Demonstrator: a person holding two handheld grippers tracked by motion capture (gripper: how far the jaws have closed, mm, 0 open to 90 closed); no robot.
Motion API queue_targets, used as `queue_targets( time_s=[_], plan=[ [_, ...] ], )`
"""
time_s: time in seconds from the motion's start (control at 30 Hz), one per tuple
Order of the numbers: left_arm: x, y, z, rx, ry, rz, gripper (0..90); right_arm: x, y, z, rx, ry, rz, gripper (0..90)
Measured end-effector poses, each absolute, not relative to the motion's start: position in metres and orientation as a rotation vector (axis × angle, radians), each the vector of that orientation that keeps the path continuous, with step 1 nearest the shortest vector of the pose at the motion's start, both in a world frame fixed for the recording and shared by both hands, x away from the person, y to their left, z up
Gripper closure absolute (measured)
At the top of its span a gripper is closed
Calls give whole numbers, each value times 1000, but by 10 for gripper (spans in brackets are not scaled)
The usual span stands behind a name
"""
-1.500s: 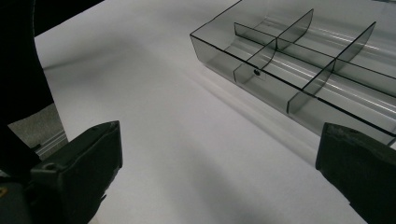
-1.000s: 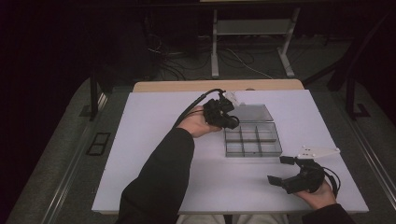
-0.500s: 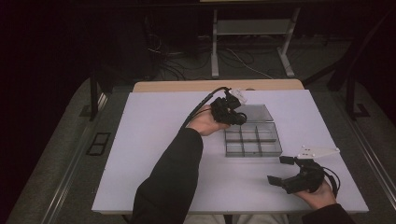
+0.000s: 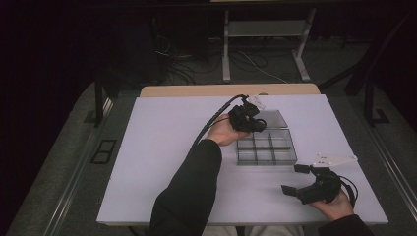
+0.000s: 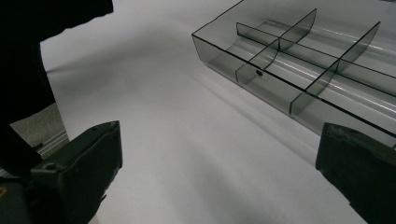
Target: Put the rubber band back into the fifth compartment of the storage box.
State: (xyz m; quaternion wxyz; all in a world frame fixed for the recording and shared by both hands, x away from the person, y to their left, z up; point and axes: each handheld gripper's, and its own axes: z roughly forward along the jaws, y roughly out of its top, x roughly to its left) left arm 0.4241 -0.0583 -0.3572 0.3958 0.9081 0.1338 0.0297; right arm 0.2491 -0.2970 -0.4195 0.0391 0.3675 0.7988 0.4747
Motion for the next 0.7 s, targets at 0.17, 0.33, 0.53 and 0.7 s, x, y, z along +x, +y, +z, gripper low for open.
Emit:
queue_targets(
  time_s=[0.17, 0.33, 0.53, 0.7],
  plan=[
    [424, -65, -364, 2302, 334, 64, 865, 249, -297, -419, 1132, 2447, 1454, 1],
    [425, -69, -372, 2290, 350, 46, 865, 249, -297, -419, 1136, 2447, 1459, 1],
    [427, -74, -382, 2294, 356, 27, 865, 249, -299, -418, 1140, 2438, 1464, 1],
    [428, -79, -392, 2302, 368, 10, 865, 249, -299, -418, 1139, 2442, 1466, 1]
  ],
)
